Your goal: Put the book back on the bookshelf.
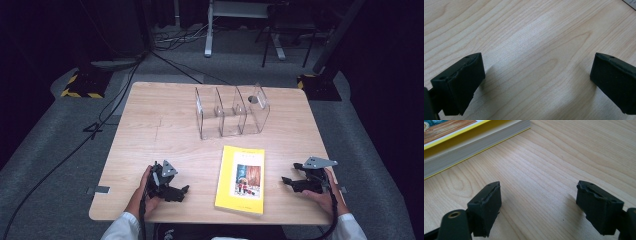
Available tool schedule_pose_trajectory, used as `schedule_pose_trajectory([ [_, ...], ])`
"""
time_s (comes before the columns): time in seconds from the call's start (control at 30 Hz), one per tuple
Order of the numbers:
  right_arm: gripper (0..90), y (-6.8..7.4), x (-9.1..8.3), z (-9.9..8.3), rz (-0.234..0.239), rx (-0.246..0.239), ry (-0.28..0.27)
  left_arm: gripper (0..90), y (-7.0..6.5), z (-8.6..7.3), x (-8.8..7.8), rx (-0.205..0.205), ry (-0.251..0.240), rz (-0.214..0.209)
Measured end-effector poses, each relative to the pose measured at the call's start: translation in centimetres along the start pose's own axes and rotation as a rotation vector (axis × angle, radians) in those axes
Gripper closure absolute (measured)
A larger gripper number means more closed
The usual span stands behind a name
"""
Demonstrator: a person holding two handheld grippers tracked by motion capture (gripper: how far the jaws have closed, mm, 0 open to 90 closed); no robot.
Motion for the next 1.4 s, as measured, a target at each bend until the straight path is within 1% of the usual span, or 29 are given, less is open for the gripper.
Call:
schedule_pose_trajectory([
  [0.1,20.7,0.0,0.0,0.0,0.000,0.000,0.000,0.2,0.0,-0.1,0.0,0.007,0.000,-0.004],
  [0.13,20.7,0.0,0.0,0.0,0.000,0.000,0.000,0.2,0.0,-0.1,-0.1,0.015,-0.002,0.005],
  [0.23,20.7,0.0,0.0,0.0,-0.001,0.000,0.001,0.2,-0.2,-0.3,-0.1,0.019,-0.003,-0.010],
  [0.3,20.8,0.0,0.0,0.0,-0.001,0.001,0.001,0.2,-0.5,-0.5,-0.3,0.049,-0.001,-0.019],
  [0.33,20.8,0.0,0.0,0.0,0.000,0.001,0.001,0.2,-0.7,-0.6,-0.3,0.057,0.000,-0.028],
  [0.4,21.8,0.1,-0.1,0.0,0.004,-0.003,0.006,0.2,-1.0,-0.7,-0.3,0.069,-0.004,-0.028],
  [0.43,24.0,0.2,-0.1,0.0,0.007,-0.007,0.018,0.2,-1.3,-0.7,-0.3,0.072,-0.005,-0.039],
  [0.47,27.3,0.3,-0.2,0.1,0.008,-0.013,0.030,0.2,-1.5,-0.6,-0.3,0.086,-0.004,-0.039],
  [0.5,28.3,0.5,-0.3,0.2,0.014,-0.023,0.040,0.2,-1.9,-0.5,-0.2,0.095,0.000,-0.043],
  [0.57,29.5,1.6,-0.2,0.5,0.040,-0.070,0.061,0.2,-2.9,-0.3,-0.1,0.125,0.001,-0.061],
  [0.6,29.9,2.2,-0.2,0.7,0.051,-0.095,0.071,0.2,-3.5,-0.2,0.0,0.148,0.001,-0.070],
  [0.63,30.3,2.9,-0.1,0.9,0.062,-0.120,0.085,0.2,-4.0,0.0,0.1,0.159,0.001,-0.077],
  [0.7,30.7,3.8,0.0,1.3,0.075,-0.158,0.108,0.2,-5.0,0.4,0.3,0.191,0.002,-0.090],
  [0.8,31.6,5.1,0.2,2.0,0.086,-0.220,0.147,0.2,-6.3,0.9,0.6,0.212,0.002,-0.104],
  [0.83,31.7,5.6,0.2,2.2,0.095,-0.243,0.163,0.2,-6.3,0.9,0.6,0.212,0.002,-0.104],
  [0.87,31.6,6.0,0.3,2.4,0.097,-0.264,0.175,0.2,-7.0,1.2,0.7,0.234,0.004,-0.113],
  [0.9,31.6,6.0,0.3,2.4,0.097,-0.264,0.175,0.2,-7.0,1.2,0.7,0.234,0.004,-0.113],
  [0.93,31.7,6.4,0.3,2.6,0.101,-0.276,0.187,0.2,-7.4,1.4,0.8,0.248,0.003,-0.119],
  [0.97,31.6,6.9,0.4,2.8,0.112,-0.295,0.202,0.2,-7.7,1.4,0.9,0.247,0.002,-0.122],
  [1.0,31.5,7.5,0.5,3.1,0.129,-0.320,0.222,0.2,-8.0,1.6,0.9,0.257,0.003,-0.126],
  [1.07,31.5,7.7,0.6,3.1,0.132,-0.326,0.229,0.2,-8.6,1.8,1.1,0.270,0.004,-0.133],
  [1.13,31.6,8.3,0.5,3.2,0.164,-0.352,0.268,0.2,-9.2,2.1,1.2,0.285,0.000,-0.140],
  [1.2,31.7,8.5,0.4,3.2,0.167,-0.370,0.299,0.2,-9.6,2.3,1.3,0.299,0.004,-0.147],
  [1.23,31.7,8.6,0.4,3.1,0.168,-0.385,0.316,0.2,-9.7,2.5,1.4,0.301,0.003,-0.145],
  [1.27,31.7,8.6,0.3,3.2,0.169,-0.394,0.328,0.2,-9.9,2.6,1.5,0.294,0.002,-0.145],
  [1.3,31.6,8.7,0.3,3.2,0.166,-0.400,0.341,0.2,-10.1,2.8,1.6,0.296,0.004,-0.143],
  [1.33,31.6,8.7,0.3,3.2,0.166,-0.400,0.341,0.3,-10.1,2.8,1.6,0.296,0.004,-0.143],
  [1.37,30.1,9.1,0.4,3.3,0.171,-0.414,0.365,0.2,-10.2,3.0,1.7,0.291,0.009,-0.141],
  [1.4,29.6,9.1,0.4,3.4,0.171,-0.424,0.374,0.3,-10.4,3.2,1.8,0.290,0.004,-0.142],
])
Point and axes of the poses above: each handheld gripper's, and its own axes: x roughly forward along the jaws, z roughly out of its top, y roughly to its left, the point moved 6 cm from there along x, roughly forward along the jaws, and after that the axes turned 15 degrees about y, right-handed, at the moved point
